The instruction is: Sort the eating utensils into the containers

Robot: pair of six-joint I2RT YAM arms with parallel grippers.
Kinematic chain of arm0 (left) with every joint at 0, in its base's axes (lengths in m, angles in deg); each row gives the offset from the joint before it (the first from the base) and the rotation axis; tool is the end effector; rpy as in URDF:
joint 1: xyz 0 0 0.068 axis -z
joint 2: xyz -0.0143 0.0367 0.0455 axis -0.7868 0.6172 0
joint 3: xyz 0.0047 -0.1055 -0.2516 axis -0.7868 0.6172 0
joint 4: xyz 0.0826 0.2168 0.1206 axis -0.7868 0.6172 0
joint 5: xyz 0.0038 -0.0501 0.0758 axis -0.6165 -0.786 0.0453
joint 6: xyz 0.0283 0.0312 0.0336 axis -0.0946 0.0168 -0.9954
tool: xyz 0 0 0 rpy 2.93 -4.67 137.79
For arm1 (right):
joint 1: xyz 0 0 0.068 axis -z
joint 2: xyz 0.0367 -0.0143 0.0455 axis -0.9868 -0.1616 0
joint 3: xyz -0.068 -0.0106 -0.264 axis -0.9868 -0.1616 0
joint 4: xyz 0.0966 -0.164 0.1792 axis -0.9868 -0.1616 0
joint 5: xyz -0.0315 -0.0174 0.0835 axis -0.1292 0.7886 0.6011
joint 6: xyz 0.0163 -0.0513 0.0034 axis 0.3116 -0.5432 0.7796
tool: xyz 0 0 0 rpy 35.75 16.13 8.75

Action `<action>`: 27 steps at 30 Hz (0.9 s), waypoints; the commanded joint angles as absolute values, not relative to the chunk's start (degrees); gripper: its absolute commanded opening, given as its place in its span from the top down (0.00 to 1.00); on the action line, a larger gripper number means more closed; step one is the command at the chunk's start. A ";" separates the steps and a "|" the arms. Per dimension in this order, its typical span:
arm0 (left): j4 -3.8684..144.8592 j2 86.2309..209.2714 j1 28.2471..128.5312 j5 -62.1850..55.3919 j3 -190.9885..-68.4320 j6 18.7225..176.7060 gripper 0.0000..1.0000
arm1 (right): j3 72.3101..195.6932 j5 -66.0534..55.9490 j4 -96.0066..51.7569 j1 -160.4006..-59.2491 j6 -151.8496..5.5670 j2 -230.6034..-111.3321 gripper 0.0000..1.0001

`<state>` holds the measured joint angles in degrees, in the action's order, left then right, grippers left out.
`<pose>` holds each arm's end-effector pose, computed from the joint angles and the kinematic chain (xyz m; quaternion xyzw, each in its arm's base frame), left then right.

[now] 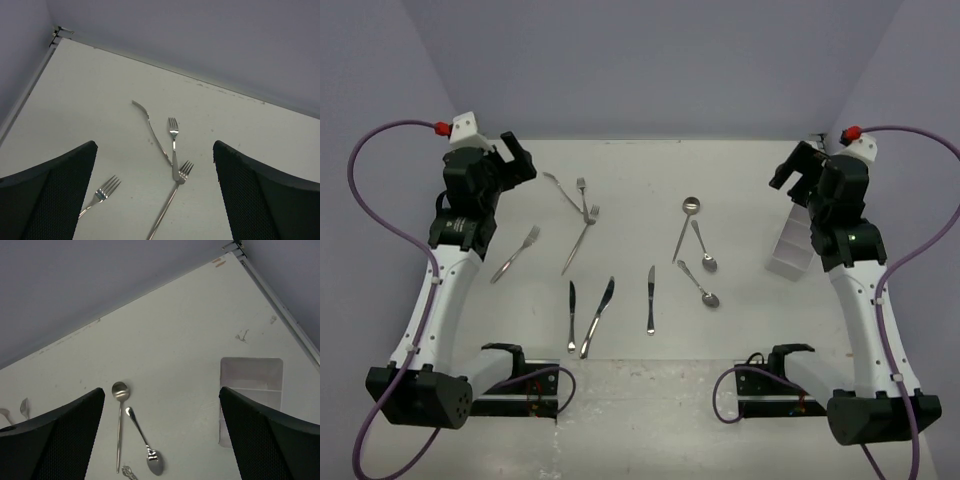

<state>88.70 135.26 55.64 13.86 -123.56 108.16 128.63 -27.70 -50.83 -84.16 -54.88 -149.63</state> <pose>0.2475 -0.0106 0.3972 -0.1721 0.7625 -0.0786 0.6186 0.2197 0.0040 0.4104 0.2258 0.7775 0.0394 0.5856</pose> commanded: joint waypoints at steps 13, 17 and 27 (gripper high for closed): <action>88.86 137.65 55.32 25.95 -124.17 112.84 0.00 | 131.48 -24.97 -49.11 -93.84 -56.67 -159.39 0.01; 86.58 137.21 55.32 23.51 -120.32 112.68 0.00 | 134.57 -19.92 -49.92 -98.44 -49.84 -169.50 0.01; 78.13 134.31 55.32 22.70 -113.70 108.81 0.00 | 149.05 -23.94 -58.61 -106.80 -35.32 -199.28 0.01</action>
